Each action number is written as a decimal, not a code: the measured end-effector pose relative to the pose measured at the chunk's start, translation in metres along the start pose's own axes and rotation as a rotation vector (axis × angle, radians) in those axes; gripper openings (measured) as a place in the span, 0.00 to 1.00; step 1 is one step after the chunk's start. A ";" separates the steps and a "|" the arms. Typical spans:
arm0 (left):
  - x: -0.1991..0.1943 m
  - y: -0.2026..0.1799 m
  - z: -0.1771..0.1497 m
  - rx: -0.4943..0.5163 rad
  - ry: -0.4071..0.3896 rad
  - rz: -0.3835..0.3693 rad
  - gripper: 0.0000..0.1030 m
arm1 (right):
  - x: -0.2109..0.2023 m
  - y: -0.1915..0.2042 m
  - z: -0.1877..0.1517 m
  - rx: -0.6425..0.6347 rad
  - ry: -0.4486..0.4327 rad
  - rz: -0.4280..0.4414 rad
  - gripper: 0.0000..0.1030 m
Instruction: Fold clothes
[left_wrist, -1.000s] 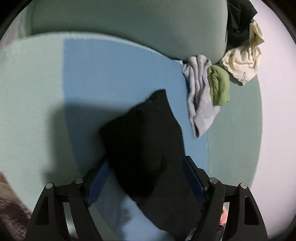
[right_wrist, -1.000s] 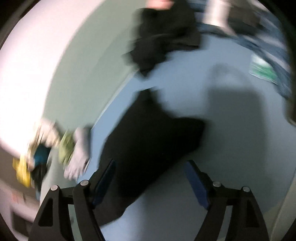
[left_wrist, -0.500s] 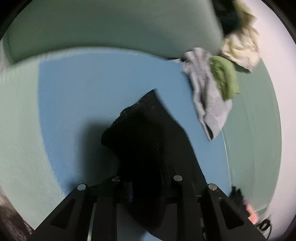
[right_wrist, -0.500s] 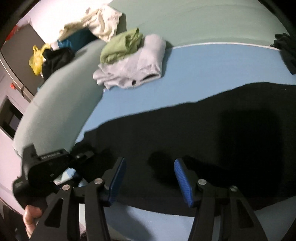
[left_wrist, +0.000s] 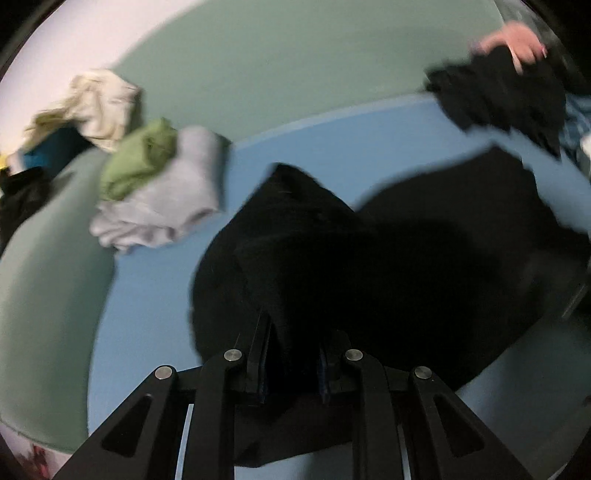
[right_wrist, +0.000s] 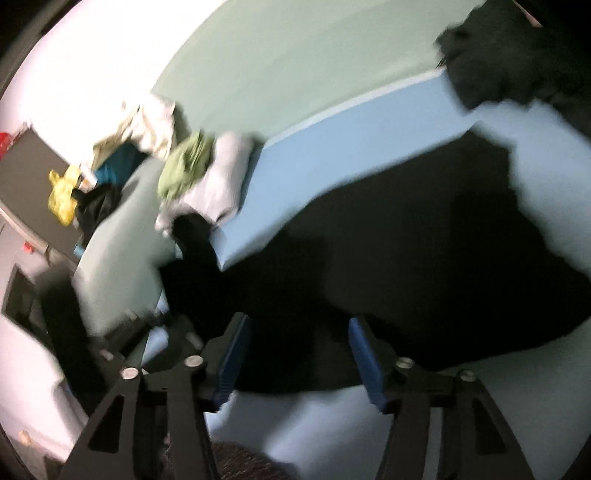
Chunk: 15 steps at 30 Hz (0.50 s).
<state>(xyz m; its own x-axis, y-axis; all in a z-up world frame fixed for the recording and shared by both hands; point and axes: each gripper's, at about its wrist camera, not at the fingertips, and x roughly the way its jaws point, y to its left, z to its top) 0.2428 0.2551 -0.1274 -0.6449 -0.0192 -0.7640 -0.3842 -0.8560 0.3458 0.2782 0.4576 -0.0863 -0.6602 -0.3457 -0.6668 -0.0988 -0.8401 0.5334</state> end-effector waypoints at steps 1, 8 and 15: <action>0.006 -0.003 -0.002 -0.004 0.018 -0.016 0.20 | -0.009 -0.005 0.004 -0.007 -0.037 -0.043 0.69; 0.014 -0.002 -0.002 -0.057 -0.001 -0.179 0.57 | -0.034 -0.020 0.014 -0.061 -0.090 -0.117 0.71; -0.024 0.086 -0.019 -0.535 -0.082 -0.685 0.78 | -0.020 -0.009 0.020 -0.042 -0.073 -0.068 0.74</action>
<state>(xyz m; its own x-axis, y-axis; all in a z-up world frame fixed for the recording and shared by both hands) 0.2382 0.1724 -0.0899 -0.4390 0.6084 -0.6611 -0.3563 -0.7934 -0.4936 0.2772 0.4804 -0.0677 -0.7059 -0.2573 -0.6599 -0.1148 -0.8778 0.4650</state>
